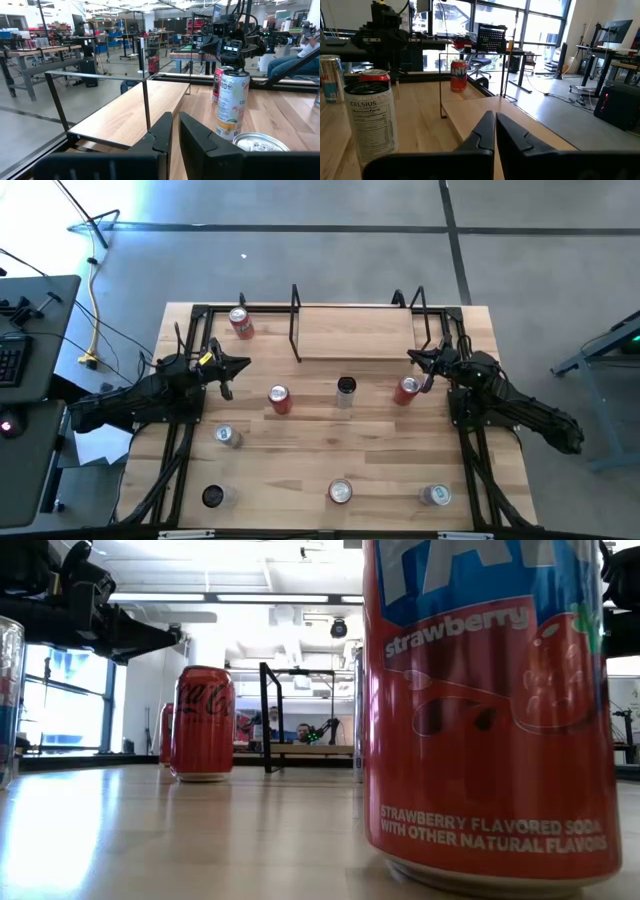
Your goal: Place canned beverage on shelf
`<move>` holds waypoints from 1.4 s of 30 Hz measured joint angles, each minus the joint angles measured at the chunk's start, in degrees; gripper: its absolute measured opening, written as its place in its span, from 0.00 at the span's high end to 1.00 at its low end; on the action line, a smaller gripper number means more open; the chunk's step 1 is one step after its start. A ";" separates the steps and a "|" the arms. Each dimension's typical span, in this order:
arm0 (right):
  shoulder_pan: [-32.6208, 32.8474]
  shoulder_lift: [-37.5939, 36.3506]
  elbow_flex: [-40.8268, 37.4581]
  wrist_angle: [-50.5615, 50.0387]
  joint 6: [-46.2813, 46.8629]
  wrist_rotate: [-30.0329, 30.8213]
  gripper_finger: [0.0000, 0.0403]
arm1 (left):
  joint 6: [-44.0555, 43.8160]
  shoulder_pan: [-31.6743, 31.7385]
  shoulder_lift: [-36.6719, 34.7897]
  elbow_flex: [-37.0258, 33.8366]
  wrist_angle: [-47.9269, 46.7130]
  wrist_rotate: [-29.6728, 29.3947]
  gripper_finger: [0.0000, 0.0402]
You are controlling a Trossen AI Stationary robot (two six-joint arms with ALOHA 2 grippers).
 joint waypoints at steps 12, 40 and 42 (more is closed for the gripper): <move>0.01 0.00 0.00 0.01 0.00 0.00 1.00 | 0.00 0.00 0.00 -0.02 0.00 0.01 0.94; 0.01 0.00 0.00 -0.01 0.00 -0.02 1.00 | -6.39 0.00 0.03 -0.02 4.05 -0.23 0.94; -0.01 0.00 0.02 -0.01 0.00 -0.02 1.00 | -6.47 0.02 0.34 0.09 8.55 2.80 0.94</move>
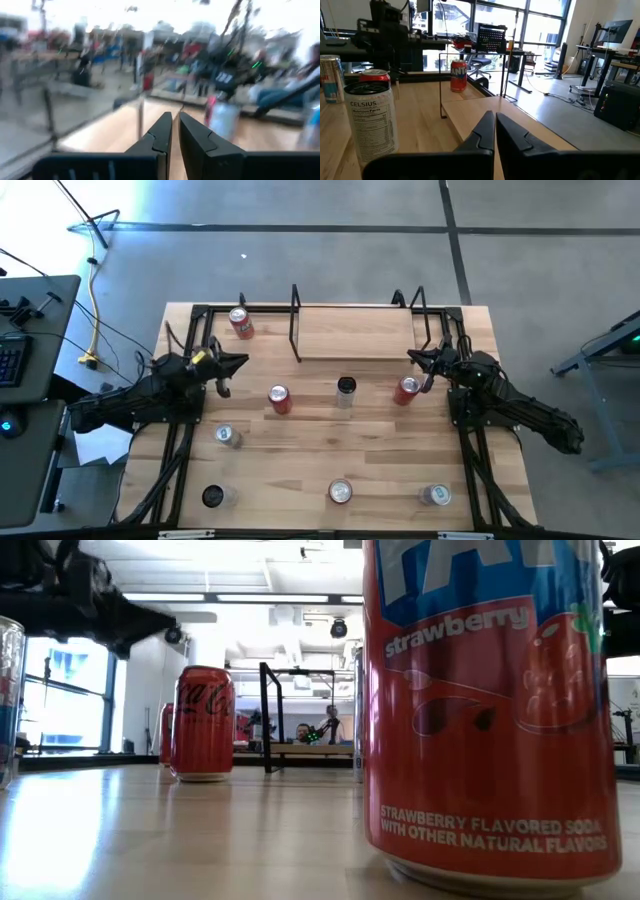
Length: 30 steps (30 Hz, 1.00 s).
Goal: Place canned beverage on shelf
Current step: Put the top white-yellow soda can on the shelf
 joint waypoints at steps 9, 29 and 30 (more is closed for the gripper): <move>0.02 -0.01 0.00 0.01 0.01 -0.01 1.00 | 3.36 -0.09 20.67 10.34 5.84 5.69 1.00; 0.02 0.00 -0.01 -0.01 0.01 0.02 1.00 | 7.62 -1.63 73.34 44.35 4.28 24.60 0.99; 0.01 0.00 -0.01 0.02 0.00 -0.01 1.00 | 7.61 -1.95 74.45 45.32 4.32 24.54 0.98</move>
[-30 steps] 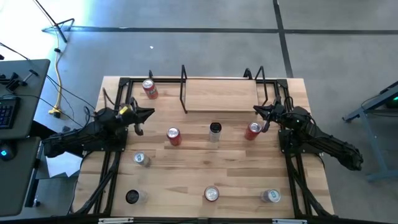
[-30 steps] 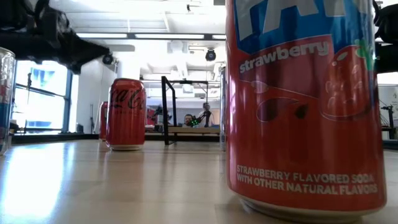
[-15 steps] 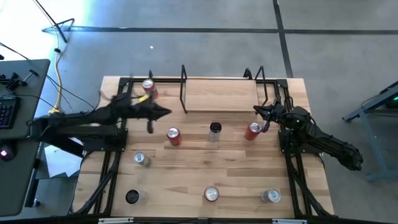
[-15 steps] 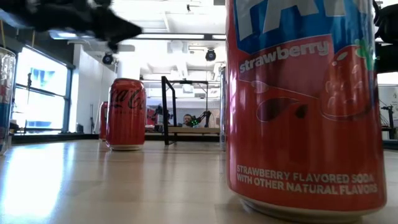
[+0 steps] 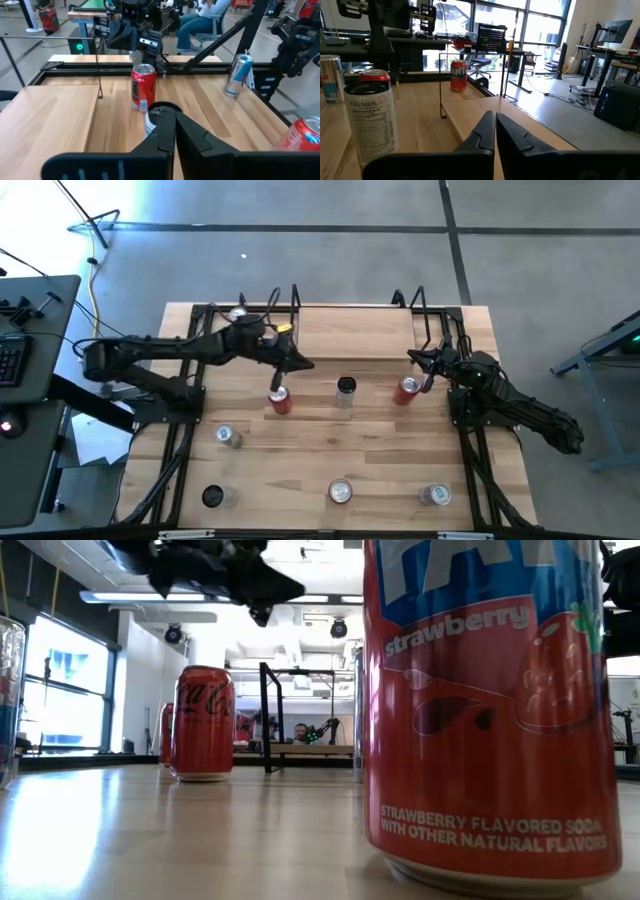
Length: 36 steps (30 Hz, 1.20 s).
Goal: Place canned beverage on shelf
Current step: Put the top white-yellow soda can on the shelf
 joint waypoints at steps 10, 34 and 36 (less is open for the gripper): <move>0.01 0.00 -0.01 -0.01 0.00 0.01 1.00 | 2.68 -3.04 11.15 9.63 -3.29 -0.37 0.71; 0.01 0.02 0.01 0.00 0.00 0.00 1.00 | 4.87 -11.66 21.45 23.48 -23.29 -20.71 0.25; 0.00 0.02 0.01 -0.02 0.00 0.00 1.00 | 4.87 -11.32 22.31 23.46 -23.65 -20.05 0.25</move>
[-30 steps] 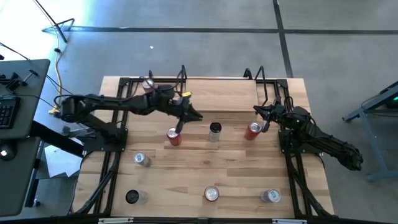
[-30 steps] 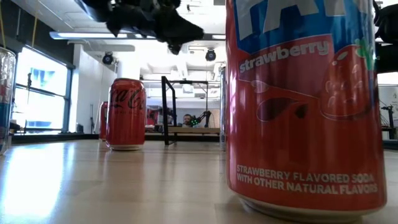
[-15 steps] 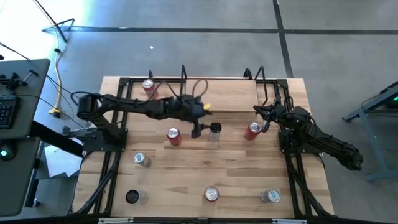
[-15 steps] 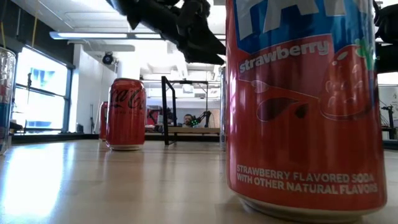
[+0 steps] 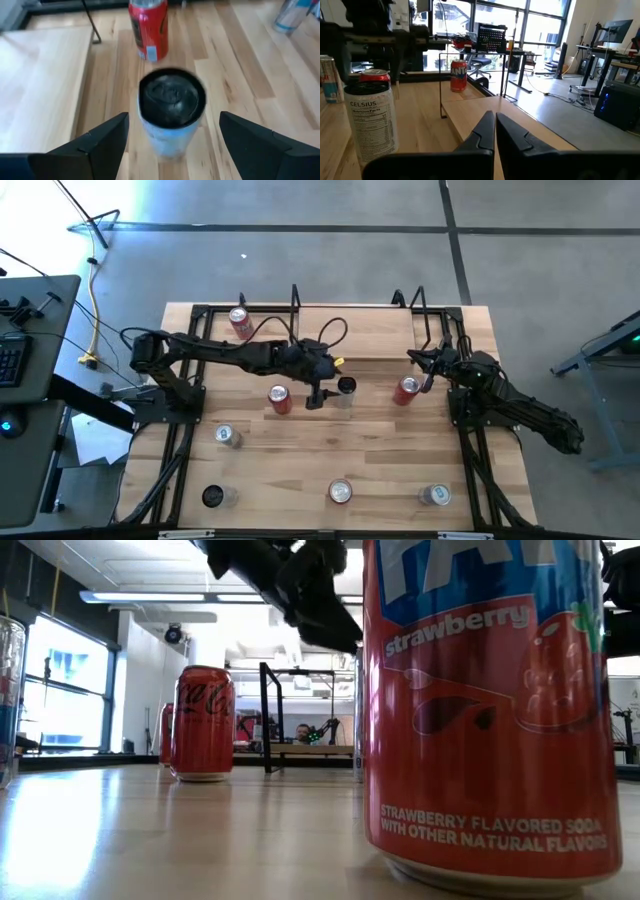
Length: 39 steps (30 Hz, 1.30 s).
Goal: Place canned beverage on shelf
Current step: Put the top white-yellow soda can on the shelf
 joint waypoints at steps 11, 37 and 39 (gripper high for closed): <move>0.01 0.02 0.00 0.01 0.00 0.00 1.00 | -0.92 1.33 0.67 0.00 3.45 4.21 0.25; 0.01 0.04 -0.01 0.01 0.00 0.00 1.00 | -9.07 1.77 9.86 -0.02 14.67 -2.74 0.34; 0.01 0.04 0.01 0.00 0.00 0.02 1.00 | -9.01 2.63 9.29 -0.11 14.16 -4.57 0.40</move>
